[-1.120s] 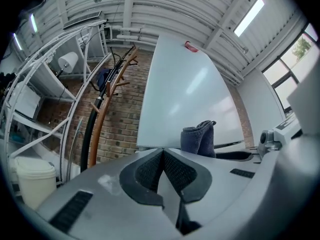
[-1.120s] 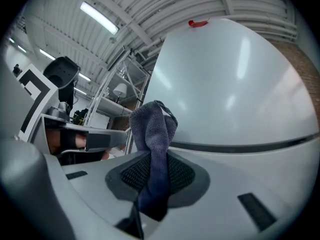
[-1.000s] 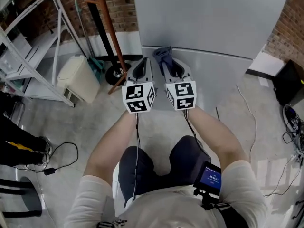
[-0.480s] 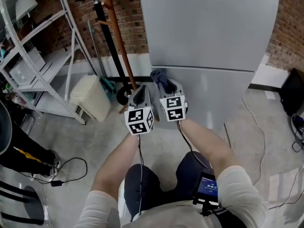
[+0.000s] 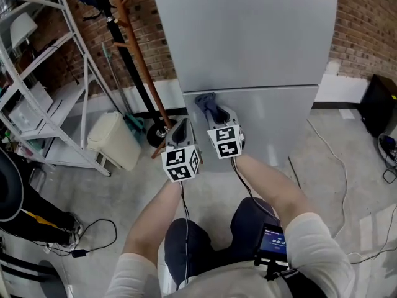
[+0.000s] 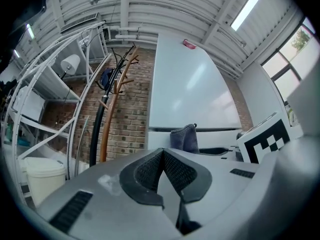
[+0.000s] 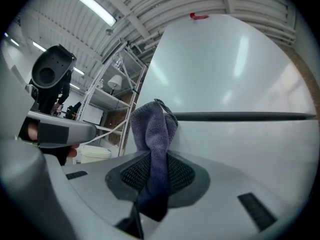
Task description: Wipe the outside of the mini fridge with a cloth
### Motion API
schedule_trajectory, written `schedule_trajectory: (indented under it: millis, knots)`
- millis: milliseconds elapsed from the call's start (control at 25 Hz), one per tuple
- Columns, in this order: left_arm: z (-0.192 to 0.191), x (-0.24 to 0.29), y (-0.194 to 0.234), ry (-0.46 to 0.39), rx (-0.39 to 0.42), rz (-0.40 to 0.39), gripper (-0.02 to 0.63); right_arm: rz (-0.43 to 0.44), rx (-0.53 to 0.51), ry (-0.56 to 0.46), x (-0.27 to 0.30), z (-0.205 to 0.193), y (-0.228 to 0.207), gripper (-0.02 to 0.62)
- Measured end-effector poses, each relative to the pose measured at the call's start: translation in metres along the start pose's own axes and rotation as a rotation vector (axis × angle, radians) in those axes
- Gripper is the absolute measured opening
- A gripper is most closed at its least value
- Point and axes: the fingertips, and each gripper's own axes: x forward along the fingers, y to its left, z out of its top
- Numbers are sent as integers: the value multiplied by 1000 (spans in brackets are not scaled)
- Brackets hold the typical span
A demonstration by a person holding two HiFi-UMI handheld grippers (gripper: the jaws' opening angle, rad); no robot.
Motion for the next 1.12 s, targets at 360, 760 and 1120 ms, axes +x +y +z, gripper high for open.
schedule_trajectory:
  millis: [360,760,1120]
  knots:
    - [-8,26,-68,6,-36,-98,3,-84,-28,13,-42,-6,-74,86]
    - [-16,46,-125,8,-60,-175,3,-199,-34,31,-86,-18,-164,86]
    - [-27,59,-153,32,-75,-198,3,-284,-28,37,-122,-31,-230,86]
